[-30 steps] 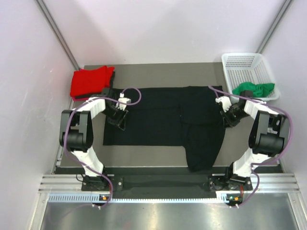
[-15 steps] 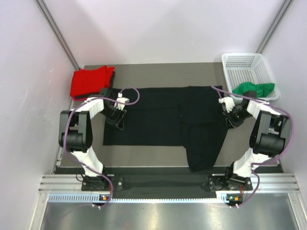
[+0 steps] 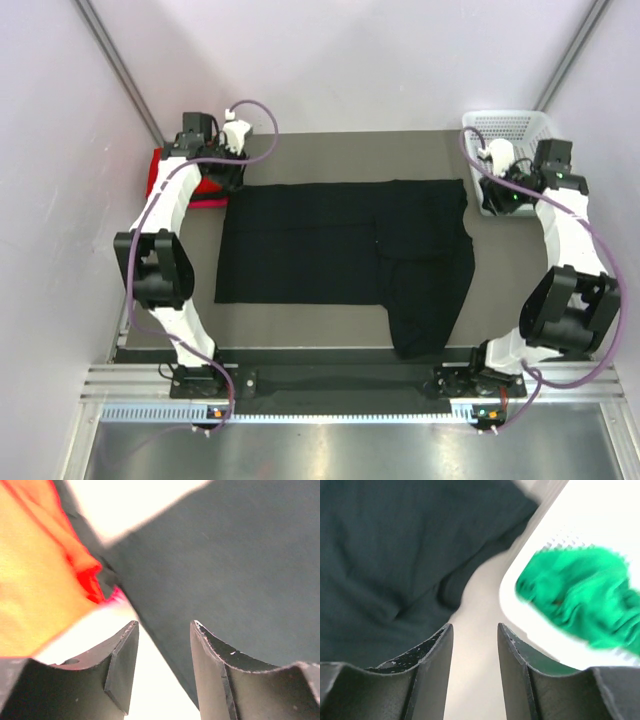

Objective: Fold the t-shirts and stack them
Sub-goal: Fold the tshirt

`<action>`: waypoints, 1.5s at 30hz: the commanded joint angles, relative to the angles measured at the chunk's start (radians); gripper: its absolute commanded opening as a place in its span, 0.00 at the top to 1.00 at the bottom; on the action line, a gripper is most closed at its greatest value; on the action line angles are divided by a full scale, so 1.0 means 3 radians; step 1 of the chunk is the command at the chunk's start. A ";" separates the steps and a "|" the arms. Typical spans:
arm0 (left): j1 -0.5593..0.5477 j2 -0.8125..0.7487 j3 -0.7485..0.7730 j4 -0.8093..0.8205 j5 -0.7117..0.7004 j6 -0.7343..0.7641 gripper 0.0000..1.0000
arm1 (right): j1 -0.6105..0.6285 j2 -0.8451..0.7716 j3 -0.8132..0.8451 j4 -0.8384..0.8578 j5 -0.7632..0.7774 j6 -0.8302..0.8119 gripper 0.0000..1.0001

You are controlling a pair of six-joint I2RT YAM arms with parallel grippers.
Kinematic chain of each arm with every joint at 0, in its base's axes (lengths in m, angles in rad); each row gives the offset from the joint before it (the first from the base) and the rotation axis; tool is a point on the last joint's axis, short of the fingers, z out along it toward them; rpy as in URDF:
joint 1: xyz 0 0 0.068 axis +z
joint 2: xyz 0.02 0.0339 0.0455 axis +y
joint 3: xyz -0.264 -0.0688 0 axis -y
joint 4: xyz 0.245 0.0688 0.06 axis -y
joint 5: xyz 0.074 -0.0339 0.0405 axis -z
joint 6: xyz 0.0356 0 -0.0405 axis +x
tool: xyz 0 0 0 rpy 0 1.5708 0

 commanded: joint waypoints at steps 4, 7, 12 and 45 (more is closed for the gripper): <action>0.0012 0.0518 0.0295 0.0244 -0.0325 -0.0022 0.49 | 0.0222 0.0540 0.0375 0.0369 -0.0029 0.0286 0.58; 0.0007 0.0738 0.0478 0.0281 -0.0331 -0.0099 0.49 | 0.0340 0.0791 0.0513 0.0497 0.0037 0.0373 0.58; -0.0003 0.1065 0.0800 0.0306 -0.0300 -0.0094 0.49 | 0.0509 0.1108 0.0769 0.0645 0.0150 0.0471 0.55; -0.0218 0.2211 0.1819 -0.0179 -0.0903 0.0765 0.60 | 0.0805 0.2131 0.1694 0.0809 0.0758 0.0558 0.47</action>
